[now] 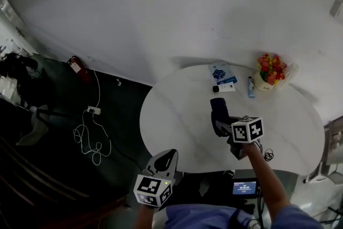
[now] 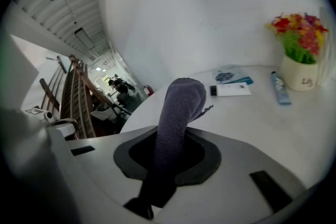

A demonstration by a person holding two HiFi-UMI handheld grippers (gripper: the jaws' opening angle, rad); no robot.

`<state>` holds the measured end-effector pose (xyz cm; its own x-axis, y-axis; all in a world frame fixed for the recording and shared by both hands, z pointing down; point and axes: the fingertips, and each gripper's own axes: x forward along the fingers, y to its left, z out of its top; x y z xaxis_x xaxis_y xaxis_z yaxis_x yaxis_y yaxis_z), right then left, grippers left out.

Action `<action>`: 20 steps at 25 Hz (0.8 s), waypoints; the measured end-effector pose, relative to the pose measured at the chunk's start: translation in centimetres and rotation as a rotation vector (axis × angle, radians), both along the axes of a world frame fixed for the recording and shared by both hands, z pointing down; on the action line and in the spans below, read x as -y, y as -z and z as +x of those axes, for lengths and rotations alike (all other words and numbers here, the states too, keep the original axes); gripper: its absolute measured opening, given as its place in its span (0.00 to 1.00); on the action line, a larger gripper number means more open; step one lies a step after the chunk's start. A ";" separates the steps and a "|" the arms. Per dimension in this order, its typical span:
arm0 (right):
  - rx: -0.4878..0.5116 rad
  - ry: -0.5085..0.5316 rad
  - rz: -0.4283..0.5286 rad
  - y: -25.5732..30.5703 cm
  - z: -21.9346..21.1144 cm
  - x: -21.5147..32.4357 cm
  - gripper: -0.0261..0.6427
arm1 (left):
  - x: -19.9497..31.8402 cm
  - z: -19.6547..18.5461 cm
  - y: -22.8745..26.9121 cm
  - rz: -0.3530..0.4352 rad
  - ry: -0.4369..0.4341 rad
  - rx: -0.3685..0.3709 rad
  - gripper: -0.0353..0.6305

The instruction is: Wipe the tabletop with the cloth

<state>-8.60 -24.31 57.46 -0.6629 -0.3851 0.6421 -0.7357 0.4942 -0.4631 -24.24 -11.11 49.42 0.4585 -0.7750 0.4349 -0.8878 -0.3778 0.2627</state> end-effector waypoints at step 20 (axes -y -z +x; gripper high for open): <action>0.130 0.342 -0.099 -3.6 -29.0 -4.2 0.14 | -3.1 -10.3 -0.3 -0.017 0.233 0.008 0.08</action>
